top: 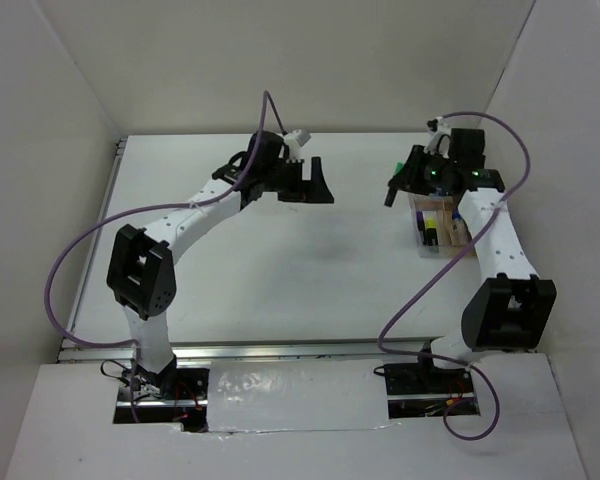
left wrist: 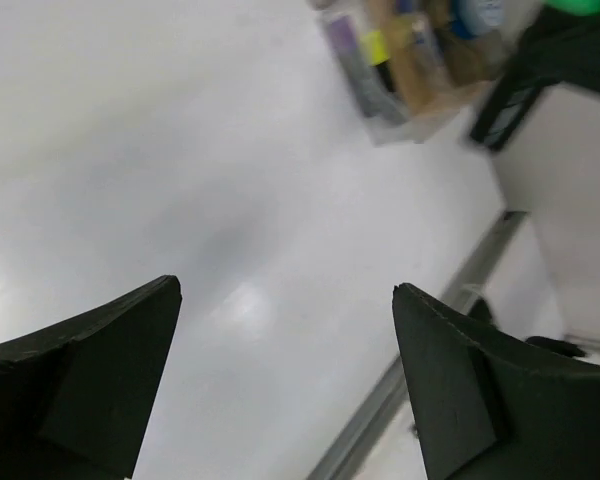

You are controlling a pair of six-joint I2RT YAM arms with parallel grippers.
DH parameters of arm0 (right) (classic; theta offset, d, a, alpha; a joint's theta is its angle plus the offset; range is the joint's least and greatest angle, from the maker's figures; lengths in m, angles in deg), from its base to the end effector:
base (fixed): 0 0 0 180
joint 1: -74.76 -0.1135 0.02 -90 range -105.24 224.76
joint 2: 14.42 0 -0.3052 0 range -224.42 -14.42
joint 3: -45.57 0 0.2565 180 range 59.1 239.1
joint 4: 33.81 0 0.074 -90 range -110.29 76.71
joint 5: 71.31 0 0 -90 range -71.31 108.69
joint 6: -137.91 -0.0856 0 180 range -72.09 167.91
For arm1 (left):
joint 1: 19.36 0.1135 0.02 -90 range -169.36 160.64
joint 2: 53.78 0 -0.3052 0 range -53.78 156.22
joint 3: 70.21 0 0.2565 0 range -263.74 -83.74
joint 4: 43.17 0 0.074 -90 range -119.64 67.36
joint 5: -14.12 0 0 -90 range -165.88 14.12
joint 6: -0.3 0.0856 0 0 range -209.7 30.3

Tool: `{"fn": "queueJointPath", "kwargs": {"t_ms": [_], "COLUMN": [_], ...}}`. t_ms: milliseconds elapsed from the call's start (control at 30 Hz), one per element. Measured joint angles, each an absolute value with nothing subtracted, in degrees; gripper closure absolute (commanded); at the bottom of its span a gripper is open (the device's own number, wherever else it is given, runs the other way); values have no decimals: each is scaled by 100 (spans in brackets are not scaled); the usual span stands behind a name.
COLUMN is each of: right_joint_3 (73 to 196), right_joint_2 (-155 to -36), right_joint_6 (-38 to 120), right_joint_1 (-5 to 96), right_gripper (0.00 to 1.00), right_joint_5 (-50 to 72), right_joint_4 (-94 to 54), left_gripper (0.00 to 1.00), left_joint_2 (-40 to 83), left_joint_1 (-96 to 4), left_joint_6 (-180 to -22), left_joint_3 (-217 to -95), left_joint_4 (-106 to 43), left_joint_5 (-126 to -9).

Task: Sort the stationery into containers
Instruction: Place the pen in the storage box, then reset both arms

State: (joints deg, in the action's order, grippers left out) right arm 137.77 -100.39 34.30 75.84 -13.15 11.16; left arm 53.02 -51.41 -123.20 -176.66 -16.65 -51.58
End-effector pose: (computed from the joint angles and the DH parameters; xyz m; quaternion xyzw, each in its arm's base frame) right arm 0.3688 0.0382 0.3540 -0.0068 0.8751 0.2912 0.3865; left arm 0.4054 -0.2954 0.3354 0.0996 0.8343 -0.4278 0.3332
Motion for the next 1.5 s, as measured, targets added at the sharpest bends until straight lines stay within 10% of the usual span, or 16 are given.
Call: {"fn": "queueJointPath", "kwargs": {"t_ms": [733,1100,1133,1500], "right_joint_3": [13926,13928,13928,13163], "right_joint_2": [-11362,-11923,-11873,-8328], "right_joint_6": [6602,6547,6508,5924], "right_joint_1": [8327,8340,8336,8342], "right_gripper": [90,28,8,0], "right_joint_5": [1907,2025,2001,582], "right_joint_4": [2292,2088,2095,1889], "left_gripper": [1,1,1,1], "left_joint_2": [4920,4496,4454,3593], "left_joint_1": [-4051,-3607,-3535,-2062], "left_joint_6": [-10639,-10609,-10602,-10025], "left_joint_3": [-17002,-16534,-16525,-15817], "left_joint_4": [-102,-43,-34,88], "left_joint_5": [-6384,-6437,-6452,-6365]}}
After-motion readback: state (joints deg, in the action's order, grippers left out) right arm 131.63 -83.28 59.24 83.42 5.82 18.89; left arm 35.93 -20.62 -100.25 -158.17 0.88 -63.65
